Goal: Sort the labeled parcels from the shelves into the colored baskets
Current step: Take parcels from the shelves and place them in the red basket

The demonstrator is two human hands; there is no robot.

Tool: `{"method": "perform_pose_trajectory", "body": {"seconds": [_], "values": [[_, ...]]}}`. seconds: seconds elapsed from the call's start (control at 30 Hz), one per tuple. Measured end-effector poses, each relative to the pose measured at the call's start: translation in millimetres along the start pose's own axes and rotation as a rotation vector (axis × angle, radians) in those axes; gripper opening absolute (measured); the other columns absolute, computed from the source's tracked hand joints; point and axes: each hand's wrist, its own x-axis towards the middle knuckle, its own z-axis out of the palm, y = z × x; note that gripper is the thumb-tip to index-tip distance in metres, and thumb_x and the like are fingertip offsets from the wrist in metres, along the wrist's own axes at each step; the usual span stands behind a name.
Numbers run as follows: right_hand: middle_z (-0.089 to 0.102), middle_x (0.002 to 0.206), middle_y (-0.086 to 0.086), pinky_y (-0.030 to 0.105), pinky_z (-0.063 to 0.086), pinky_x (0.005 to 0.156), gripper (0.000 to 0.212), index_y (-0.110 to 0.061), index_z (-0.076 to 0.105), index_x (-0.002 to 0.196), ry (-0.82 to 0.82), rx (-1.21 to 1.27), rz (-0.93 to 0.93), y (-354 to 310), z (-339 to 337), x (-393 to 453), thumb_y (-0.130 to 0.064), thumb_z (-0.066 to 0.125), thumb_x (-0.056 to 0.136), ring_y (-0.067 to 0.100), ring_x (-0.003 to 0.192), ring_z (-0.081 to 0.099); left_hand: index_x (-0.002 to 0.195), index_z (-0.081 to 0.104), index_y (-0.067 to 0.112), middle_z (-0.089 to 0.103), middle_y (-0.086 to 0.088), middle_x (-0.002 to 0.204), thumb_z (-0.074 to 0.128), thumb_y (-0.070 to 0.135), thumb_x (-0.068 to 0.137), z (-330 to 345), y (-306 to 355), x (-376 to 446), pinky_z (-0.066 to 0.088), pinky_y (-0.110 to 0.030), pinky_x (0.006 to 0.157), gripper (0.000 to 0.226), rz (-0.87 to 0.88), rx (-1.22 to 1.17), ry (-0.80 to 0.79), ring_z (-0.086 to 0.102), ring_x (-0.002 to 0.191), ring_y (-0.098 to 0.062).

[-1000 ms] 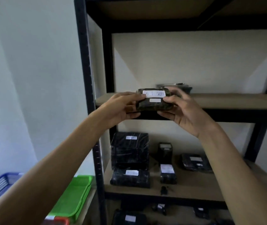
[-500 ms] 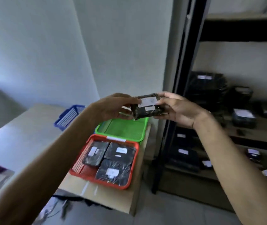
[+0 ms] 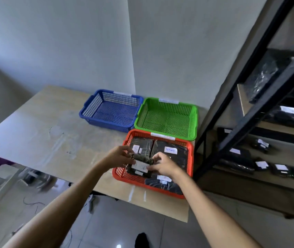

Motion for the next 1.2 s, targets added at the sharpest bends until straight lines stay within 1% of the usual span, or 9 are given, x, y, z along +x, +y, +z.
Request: {"method": "perform_pose_trajectory", "body": {"seconds": [0.13, 0.23, 0.37, 0.47, 0.67, 0.9, 1.03, 1.13, 1.2], "values": [[0.067, 0.099, 0.005, 0.03, 0.044, 0.064, 0.036, -0.015, 0.053, 0.104, 0.005, -0.099, 0.025, 7.2, 33.1, 6.6, -0.023, 0.081, 0.083, 0.02, 0.082, 0.058, 0.108, 0.065, 0.019, 0.072, -0.011, 0.106, 0.075, 0.013, 0.082, 6.4, -34.1, 13.6, 0.056, -0.035, 0.082, 0.028, 0.038, 0.339, 0.02, 0.069, 0.096, -0.027], [0.069, 0.094, 0.004, 0.035, 0.047, 0.069, 0.032, -0.022, 0.051, 0.097, 0.013, -0.108, 0.02, 12.5, 40.8, 18.8, -0.026, 0.08, 0.085, 0.019, 0.076, 0.059, 0.11, 0.071, 0.016, 0.073, -0.009, 0.113, 0.063, 0.018, 0.086, 5.8, -35.3, 21.3, 0.048, -0.028, 0.08, 0.025, 0.108, 0.518, 0.073, 0.067, 0.103, -0.027], [0.066, 0.103, 0.002, 0.048, 0.057, 0.083, 0.034, -0.03, 0.051, 0.099, 0.079, -0.195, 0.046, 20.5, 36.9, 31.1, -0.031, 0.081, 0.082, 0.025, 0.093, 0.065, 0.115, 0.073, 0.02, 0.065, -0.008, 0.126, 0.061, 0.018, 0.092, -6.9, -37.9, 50.4, 0.048, -0.037, 0.1, 0.026, 0.267, 0.624, 0.191, 0.056, 0.122, -0.028], [0.064, 0.106, 0.001, 0.053, 0.058, 0.086, 0.037, -0.028, 0.054, 0.107, 0.08, -0.2, 0.079, 26.5, 34.9, 32.4, -0.03, 0.082, 0.082, 0.025, 0.099, 0.066, 0.128, 0.064, 0.031, 0.043, -0.008, 0.148, 0.073, 0.035, 0.086, -12.1, -42.1, 75.7, 0.047, -0.048, 0.105, 0.043, 0.278, 0.773, 0.241, 0.035, 0.138, -0.031], [0.071, 0.1, 0.003, 0.053, 0.059, 0.086, 0.033, -0.032, 0.057, 0.098, 0.051, -0.183, 0.127, 30.5, 36.4, 46.6, -0.026, 0.084, 0.08, 0.024, 0.095, 0.072, 0.145, 0.041, 0.052, -0.022, -0.006, 0.165, 0.069, 0.046, 0.087, -11.8, -44.9, 109.6, 0.013, -0.059, 0.122, 0.064, 0.24, 1.041, -0.082, -0.012, 0.152, -0.04], [0.066, 0.111, 0.007, 0.042, 0.061, 0.083, 0.037, -0.016, 0.062, 0.112, 0.103, -0.354, 0.103, 7.8, 56.5, 56.6, -0.027, 0.082, 0.083, 0.023, 0.09, 0.072, 0.15, 0.026, 0.054, -0.025, -0.001, 0.165, 0.055, 0.057, 0.093, -14.3, -51.9, 128.5, 0.034, -0.06, 0.114, 0.063, 0.164, 1.009, -0.169, -0.005, 0.153, -0.04], [0.063, 0.122, 0.009, 0.038, 0.054, 0.075, 0.045, -0.03, 0.05, 0.123, 0.079, -0.436, 0.02, 9.9, 59.7, 54.3, -0.019, 0.076, 0.088, 0.027, 0.103, 0.065, 0.152, 0.025, 0.051, -0.016, 0.001, 0.167, 0.06, 0.06, 0.088, -11.5, -53.7, 121.4, 0.048, -0.051, 0.104, 0.073, 0.199, 1.022, -0.124, 0.012, 0.15, -0.032], [0.059, 0.136, 0.009, 0.044, 0.053, 0.093, 0.039, -0.035, 0.057, 0.12, 0.077, -0.471, -0.003, 9.7, 59.6, 55.1, -0.02, 0.075, 0.089, 0.029, 0.123, 0.059, 0.153, 0.023, 0.05, -0.012, 0.001, 0.167, 0.06, 0.059, 0.088, -8.4, -55.6, 117.9, 0.05, -0.049, 0.101, 0.075, 0.228, 1.033, -0.09, 0.021, 0.147, -0.031], [0.059, 0.136, 0.01, 0.043, 0.056, 0.09, 0.034, -0.036, 0.061, 0.115, 0.091, -0.471, 0.014, 7.5, 60.0, 57.1, -0.02, 0.076, 0.088, 0.026, 0.107, 0.067, 0.153, 0.023, 0.049, -0.01, 0.001, 0.167, 0.059, 0.06, 0.088, -6.8, -55.3, 117.4, 0.05, -0.048, 0.101, 0.075, 0.224, 1.047, -0.083, 0.023, 0.146, -0.031]]}}
